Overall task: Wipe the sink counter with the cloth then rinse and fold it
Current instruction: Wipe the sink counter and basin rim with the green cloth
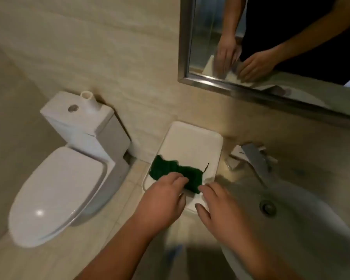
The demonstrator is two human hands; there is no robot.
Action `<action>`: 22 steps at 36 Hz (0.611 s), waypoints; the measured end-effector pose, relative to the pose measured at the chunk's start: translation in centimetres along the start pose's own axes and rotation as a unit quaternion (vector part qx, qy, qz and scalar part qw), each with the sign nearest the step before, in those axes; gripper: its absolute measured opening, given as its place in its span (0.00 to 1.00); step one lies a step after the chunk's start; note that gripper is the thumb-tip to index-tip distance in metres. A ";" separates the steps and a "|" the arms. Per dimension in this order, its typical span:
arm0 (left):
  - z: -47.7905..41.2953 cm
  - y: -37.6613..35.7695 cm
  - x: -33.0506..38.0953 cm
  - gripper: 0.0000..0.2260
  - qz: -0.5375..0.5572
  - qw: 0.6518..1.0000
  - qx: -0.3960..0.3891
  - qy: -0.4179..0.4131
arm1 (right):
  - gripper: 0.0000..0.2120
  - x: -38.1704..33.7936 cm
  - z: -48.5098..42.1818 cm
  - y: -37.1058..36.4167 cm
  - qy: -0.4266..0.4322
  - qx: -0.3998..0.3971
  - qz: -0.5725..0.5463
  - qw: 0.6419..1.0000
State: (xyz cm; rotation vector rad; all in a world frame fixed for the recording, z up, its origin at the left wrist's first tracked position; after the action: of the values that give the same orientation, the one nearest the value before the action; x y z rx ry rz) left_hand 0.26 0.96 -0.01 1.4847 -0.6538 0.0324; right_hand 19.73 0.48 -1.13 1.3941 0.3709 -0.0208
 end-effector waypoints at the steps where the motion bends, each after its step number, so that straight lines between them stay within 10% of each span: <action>1: -0.4 -0.6 -0.9 0.21 0.007 1.000 0.001 -0.009 | 0.23 -0.1 -0.7 -0.8 0.003 0.006 -0.007 1.000; 22: -3.8 -4.4 -8.5 0.09 -0.117 0.985 0.020 -0.127 | 0.04 0.5 -7.7 -4.0 0.060 0.072 0.028 0.995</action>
State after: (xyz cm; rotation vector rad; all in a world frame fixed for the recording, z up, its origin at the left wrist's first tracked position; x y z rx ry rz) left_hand -3.52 7.06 -7.32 1.6110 -0.6813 -0.3315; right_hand 17.44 7.21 -6.07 1.5521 0.4362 0.0837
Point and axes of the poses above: each hand's wrist, its own z-axis away from the middle knuckle, its own y-axis out of the back of the hand, x = y × z, the point moved 1 cm from there along -z, towards the middle knuckle, and after that the axes turned 8 degrees about -y, right-handed, at the moved point
